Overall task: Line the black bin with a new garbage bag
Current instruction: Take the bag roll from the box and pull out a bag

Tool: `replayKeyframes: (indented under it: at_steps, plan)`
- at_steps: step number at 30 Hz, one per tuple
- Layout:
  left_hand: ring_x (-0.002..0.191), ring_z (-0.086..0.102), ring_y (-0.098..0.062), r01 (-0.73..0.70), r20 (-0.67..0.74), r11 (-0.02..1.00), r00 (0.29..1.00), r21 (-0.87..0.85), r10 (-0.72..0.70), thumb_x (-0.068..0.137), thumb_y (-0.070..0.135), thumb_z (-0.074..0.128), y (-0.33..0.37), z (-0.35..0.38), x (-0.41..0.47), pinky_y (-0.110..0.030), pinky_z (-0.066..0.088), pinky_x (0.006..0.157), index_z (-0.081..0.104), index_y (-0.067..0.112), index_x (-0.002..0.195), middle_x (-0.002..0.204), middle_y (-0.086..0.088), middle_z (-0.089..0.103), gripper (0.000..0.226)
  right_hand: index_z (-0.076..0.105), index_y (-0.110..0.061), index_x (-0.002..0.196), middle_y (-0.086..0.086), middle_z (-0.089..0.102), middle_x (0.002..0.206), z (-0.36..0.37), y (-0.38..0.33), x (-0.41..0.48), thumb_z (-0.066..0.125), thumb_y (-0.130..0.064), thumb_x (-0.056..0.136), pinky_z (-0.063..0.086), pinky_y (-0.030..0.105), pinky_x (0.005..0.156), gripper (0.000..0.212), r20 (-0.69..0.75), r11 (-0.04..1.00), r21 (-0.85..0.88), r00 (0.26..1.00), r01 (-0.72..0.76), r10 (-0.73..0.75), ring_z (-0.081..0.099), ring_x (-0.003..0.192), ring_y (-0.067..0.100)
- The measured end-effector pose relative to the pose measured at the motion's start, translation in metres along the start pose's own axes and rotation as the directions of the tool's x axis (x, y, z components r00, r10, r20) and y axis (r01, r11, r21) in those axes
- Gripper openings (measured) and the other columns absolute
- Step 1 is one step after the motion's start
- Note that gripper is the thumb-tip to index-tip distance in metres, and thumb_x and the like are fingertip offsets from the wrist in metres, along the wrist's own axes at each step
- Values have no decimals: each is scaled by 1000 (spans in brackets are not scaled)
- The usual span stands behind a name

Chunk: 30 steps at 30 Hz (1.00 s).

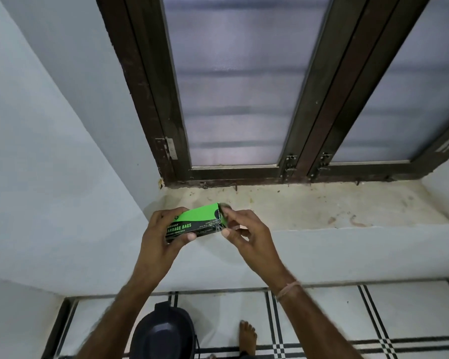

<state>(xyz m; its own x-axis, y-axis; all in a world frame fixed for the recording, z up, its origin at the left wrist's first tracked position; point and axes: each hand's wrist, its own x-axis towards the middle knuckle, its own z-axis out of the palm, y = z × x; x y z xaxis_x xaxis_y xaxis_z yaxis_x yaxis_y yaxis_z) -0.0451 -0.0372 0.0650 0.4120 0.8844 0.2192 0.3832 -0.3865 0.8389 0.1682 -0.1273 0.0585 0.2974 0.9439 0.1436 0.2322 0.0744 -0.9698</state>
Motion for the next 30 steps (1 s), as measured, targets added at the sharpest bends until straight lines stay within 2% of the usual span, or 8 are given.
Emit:
replayKeyframes:
  at_steps: [7, 9, 12, 14, 16, 20, 25, 30]
  plan:
    - [110, 55, 9, -4, 38, 999, 999, 47, 2, 82, 37, 81, 2, -15, 0, 1, 40, 86, 64, 30, 129, 120, 3, 56, 50, 70, -19, 117, -2, 65, 120, 7, -13, -5, 73, -19, 93, 57, 30, 90, 25, 15, 997, 42, 998, -60, 60, 68, 106, 13]
    - [110, 56, 8, 7, 19, 997, 1000, 72, -8, 84, 27, 83, 2, -21, 0, 1, 39, 87, 65, 25, 131, 121, 1, 57, 50, 71, -13, 105, -1, 72, 110, 9, -18, -6, 71, -21, 96, 56, 26, 87, 11, -39, 990, 128, 997, -59, 64, 69, 101, 12]
    - [110, 59, -1, -2, 22, 996, 1000, 91, 0, 82, 36, 80, 5, -27, 1, 0, 40, 86, 65, 25, 130, 120, 1, 56, 52, 75, -4, 95, -4, 75, 95, 15, -19, -5, 69, -19, 97, 51, 21, 80, 16, -95, 980, 177, 990, -87, 105, 67, 88, 7]
    - [109, 60, -8, -16, 44, 992, 999, 124, 10, 80, 42, 77, 8, -32, 4, -3, 42, 87, 65, 27, 131, 119, 3, 55, 54, 77, -5, 104, 1, 79, 104, 19, -18, -2, 70, -9, 96, 53, 20, 83, 12, -73, 962, 242, 986, -129, 151, 70, 93, 8]
    - [111, 58, -18, -74, 71, 974, 996, 213, 60, 83, 42, 79, 13, -37, 7, -16, 47, 88, 64, 27, 133, 120, 3, 54, 54, 73, -7, 122, 7, 77, 117, 21, -17, 0, 69, -1, 94, 55, 22, 88, 28, -42, 933, 317, 981, -169, 192, 70, 103, 10]
    - [123, 49, -27, -219, 162, 836, 974, 503, 158, 83, 29, 83, 46, -45, 21, -40, 57, 82, 64, 28, 134, 131, -4, 55, 55, 61, -18, 141, 10, 70, 130, 26, -12, 1, 65, -8, 98, 56, 26, 94, 45, 47, 834, 485, 960, -265, 278, 67, 111, 14]
    - [126, 45, -24, -286, 279, 733, 951, 618, 135, 85, 32, 80, 82, -46, 49, -32, 51, 80, 58, 32, 139, 136, -2, 50, 58, 56, -9, 141, 17, 67, 132, 32, -13, 7, 65, -18, 88, 58, 31, 94, 54, 136, 598, 740, 939, -308, 316, 64, 113, 25]
    - [125, 44, -21, -288, 297, 752, 946, 593, 128, 85, 34, 80, 84, -51, 60, -28, 47, 80, 60, 35, 138, 135, -1, 50, 56, 60, -4, 137, 19, 67, 134, 27, -8, 16, 69, -20, 86, 58, 33, 97, 54, 96, 529, 805, 938, -270, 333, 65, 117, 26]
